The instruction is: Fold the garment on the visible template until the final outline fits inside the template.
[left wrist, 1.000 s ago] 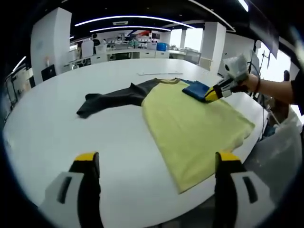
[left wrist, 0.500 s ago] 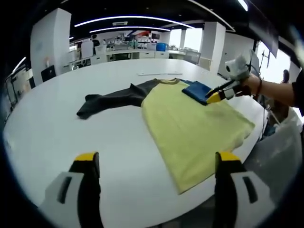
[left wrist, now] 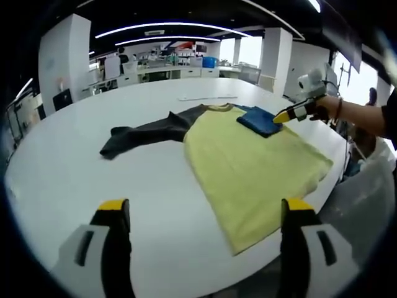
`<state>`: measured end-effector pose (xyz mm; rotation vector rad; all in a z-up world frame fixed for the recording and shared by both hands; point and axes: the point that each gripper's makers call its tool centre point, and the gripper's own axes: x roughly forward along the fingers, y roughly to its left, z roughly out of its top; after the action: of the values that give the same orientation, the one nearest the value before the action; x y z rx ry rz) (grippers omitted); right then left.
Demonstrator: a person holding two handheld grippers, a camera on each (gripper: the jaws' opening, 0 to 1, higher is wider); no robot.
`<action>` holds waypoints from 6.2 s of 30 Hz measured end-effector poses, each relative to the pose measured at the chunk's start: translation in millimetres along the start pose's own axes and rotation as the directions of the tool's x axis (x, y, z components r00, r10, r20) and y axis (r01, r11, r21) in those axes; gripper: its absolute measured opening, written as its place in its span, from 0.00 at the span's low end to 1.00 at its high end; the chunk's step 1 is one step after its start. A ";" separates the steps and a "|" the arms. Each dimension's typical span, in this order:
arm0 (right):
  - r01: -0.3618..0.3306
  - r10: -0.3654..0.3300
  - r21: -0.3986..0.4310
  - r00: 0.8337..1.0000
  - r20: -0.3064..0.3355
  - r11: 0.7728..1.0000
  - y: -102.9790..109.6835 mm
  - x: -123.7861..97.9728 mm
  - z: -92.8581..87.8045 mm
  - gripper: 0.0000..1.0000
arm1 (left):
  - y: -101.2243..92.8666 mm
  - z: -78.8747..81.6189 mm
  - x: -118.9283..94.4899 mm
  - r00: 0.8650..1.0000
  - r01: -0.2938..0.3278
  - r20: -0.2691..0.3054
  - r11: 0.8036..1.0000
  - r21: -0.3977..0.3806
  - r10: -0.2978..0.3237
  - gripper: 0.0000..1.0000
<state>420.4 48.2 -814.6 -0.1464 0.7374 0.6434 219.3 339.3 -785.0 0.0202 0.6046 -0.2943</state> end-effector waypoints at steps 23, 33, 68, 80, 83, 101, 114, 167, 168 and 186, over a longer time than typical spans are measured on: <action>0.073 -0.076 0.188 0.997 0.005 0.979 -19.7 5.6 -11.4 0.00 | 0.6 -1.8 -0.2 1.000 0.003 -0.016 1.000 0.024 -0.003 0.99; -0.046 0.028 0.206 0.995 0.091 0.978 28.1 -6.0 41.4 0.00 | 2.0 2.3 -2.0 1.000 -0.002 -0.004 1.000 0.026 0.002 0.99; -0.086 0.063 0.094 0.974 0.217 0.992 97.7 10.3 168.6 0.00 | 3.4 0.5 -4.6 1.000 -0.008 0.013 1.000 -0.009 0.008 0.99; -0.048 0.035 0.069 0.983 0.178 0.996 105.8 33.7 164.3 0.00 | 3.8 -1.4 -4.0 1.000 -0.005 0.010 1.000 -0.016 0.005 0.99; -0.048 0.037 0.060 0.983 0.180 0.997 110.5 37.1 164.0 0.00 | 3.4 -1.0 -4.1 1.000 -0.006 0.011 1.000 -0.018 0.006 0.99; -0.035 0.035 -0.004 0.989 0.143 0.999 121.5 64.6 161.2 0.00 | 2.5 -0.4 -3.2 1.000 -0.006 0.013 1.000 -0.023 0.007 0.99; -0.050 0.055 -0.043 0.990 0.133 0.998 146.9 83.7 139.9 0.00 | 4.5 -1.0 -3.4 1.000 -0.013 0.015 1.000 -0.020 0.014 0.99; -0.231 0.233 -0.095 0.972 0.013 0.968 189.0 97.0 53.6 0.31 | 6.2 -2.8 -1.4 1.000 -0.010 -0.011 1.000 -0.002 0.010 0.99; -0.228 0.231 -0.092 0.973 0.024 0.969 183.5 94.8 55.4 0.35 | 6.4 0.3 -0.4 1.000 -0.008 -0.009 1.000 0.004 0.009 0.99; -0.120 0.134 -0.101 0.980 0.150 0.988 77.2 34.1 58.4 0.74 | -8.3 77.8 41.8 0.992 0.068 0.100 0.992 0.103 -0.079 0.99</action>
<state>427.5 146.8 -786.8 -0.1318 0.5696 0.8016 293.0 312.1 -743.8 0.0776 0.4879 -0.3945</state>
